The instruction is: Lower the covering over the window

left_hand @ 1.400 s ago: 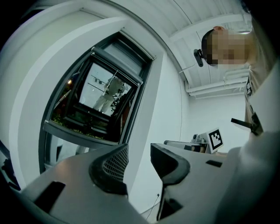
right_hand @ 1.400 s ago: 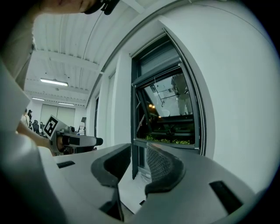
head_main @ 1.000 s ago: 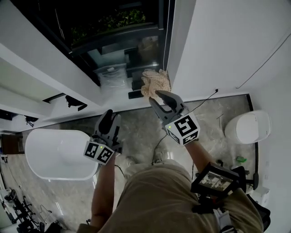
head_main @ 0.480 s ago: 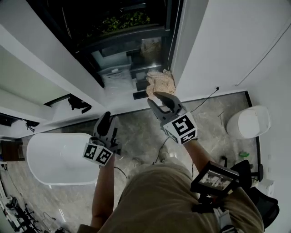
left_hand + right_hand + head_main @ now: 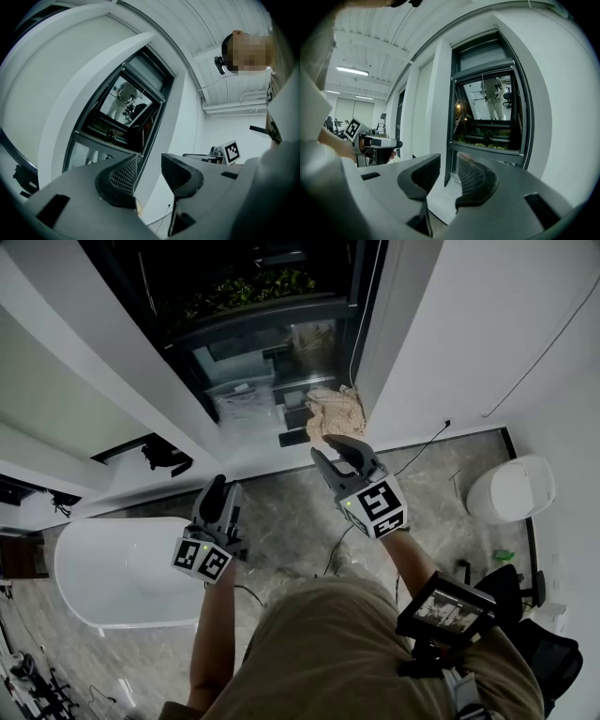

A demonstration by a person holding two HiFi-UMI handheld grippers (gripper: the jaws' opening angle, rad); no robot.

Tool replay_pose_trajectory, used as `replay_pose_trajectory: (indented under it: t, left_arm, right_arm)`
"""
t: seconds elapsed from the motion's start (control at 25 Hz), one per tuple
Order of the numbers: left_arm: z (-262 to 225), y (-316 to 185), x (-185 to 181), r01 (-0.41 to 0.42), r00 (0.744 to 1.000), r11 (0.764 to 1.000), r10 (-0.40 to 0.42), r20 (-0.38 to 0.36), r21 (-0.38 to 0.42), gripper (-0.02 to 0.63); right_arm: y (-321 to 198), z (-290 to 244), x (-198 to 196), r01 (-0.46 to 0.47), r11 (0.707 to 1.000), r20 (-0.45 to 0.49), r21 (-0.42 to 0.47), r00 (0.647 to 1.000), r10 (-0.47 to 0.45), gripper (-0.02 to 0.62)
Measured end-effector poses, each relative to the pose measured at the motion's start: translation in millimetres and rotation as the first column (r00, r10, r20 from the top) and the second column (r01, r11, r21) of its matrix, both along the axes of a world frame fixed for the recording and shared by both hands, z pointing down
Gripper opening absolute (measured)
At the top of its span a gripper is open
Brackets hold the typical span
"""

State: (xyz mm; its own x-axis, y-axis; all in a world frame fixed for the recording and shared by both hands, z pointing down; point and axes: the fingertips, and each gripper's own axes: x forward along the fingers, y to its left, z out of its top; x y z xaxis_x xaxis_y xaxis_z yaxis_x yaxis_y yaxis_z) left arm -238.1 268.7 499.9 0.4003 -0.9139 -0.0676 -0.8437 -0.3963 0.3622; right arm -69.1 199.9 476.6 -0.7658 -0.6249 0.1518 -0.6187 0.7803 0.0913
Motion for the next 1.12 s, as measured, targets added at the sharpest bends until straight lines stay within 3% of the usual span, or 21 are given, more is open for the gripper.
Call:
replay_pose_trajectory:
  t: [0.48,0.96,1.12]
  left_arm:
    - [39,-10,-15,0.007,1.000,0.999,-0.007,0.017,-0.042,0.152]
    - [43,-11,-11,-0.012,1.000,0.998,0.013,0.023,-0.063,0.152]
    - [38,-12,-1,-0.041,0.999,0.997,0.039,-0.035,-0.060,0.153]
  right_arm:
    - [1,39,3,-0.038,0.999,-0.045,-0.025,0.998,0.037,0.114]
    - [0,40,4,-0.044,0.997,0.001,-0.059,0.999,0.044,0.114]
    - [4,36,5,-0.026,0.995,0.057,-0.095,0.998,0.031,0.114]
